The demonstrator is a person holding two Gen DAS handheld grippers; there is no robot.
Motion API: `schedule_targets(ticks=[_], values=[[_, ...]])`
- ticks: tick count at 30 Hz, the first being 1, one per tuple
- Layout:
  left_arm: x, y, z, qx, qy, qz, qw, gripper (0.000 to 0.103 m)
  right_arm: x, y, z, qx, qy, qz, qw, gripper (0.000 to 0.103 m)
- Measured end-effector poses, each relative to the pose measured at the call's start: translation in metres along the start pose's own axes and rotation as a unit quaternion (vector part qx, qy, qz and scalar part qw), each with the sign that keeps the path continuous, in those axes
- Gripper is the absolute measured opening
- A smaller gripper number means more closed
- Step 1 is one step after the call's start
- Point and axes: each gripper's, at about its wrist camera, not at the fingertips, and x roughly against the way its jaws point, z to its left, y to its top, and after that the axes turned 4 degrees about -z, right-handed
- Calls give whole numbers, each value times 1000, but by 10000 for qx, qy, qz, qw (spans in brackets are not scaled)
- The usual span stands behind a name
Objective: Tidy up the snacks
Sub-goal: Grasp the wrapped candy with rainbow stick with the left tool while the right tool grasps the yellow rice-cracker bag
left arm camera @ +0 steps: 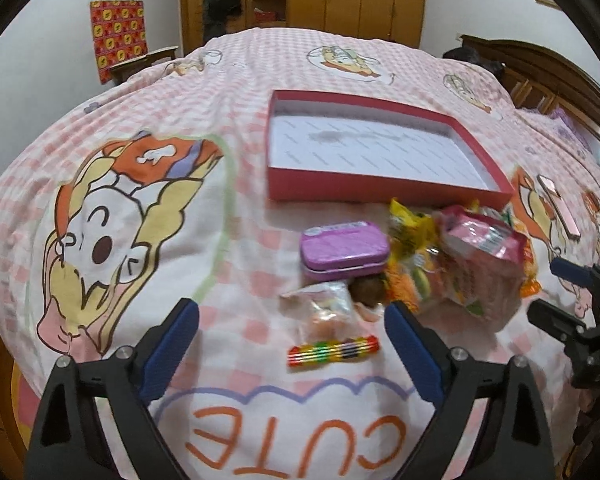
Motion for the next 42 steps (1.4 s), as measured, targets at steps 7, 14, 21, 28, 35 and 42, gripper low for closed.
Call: schedule_targets(ticks=[7, 14, 21, 28, 35, 42], values=[[-8, -3, -1, 86, -263, 235, 9993, 74, 0, -1, -2, -28, 108, 89, 9999, 101], [-20, -5, -10, 51, -472, 298, 9984, 45, 4, -2, -8, -128, 226, 114, 9996, 101], [-21, -7, -6, 125, -499, 205, 9985, 38, 6, -2, -22, -329, 228, 156, 9991, 101], [-12, -5, -4, 122, -538, 107, 9984, 35, -1, 9, -40, -745, 228, 165, 9968, 83], [-13, -5, -4, 180, -587, 116, 9980, 35, -23, 16, -50, -1186, -41, 356, 9923, 70], [-2, -4, -6, 130, -690, -56, 9975, 34, -27, 18, -52, -1376, 156, 352, 9897, 56]])
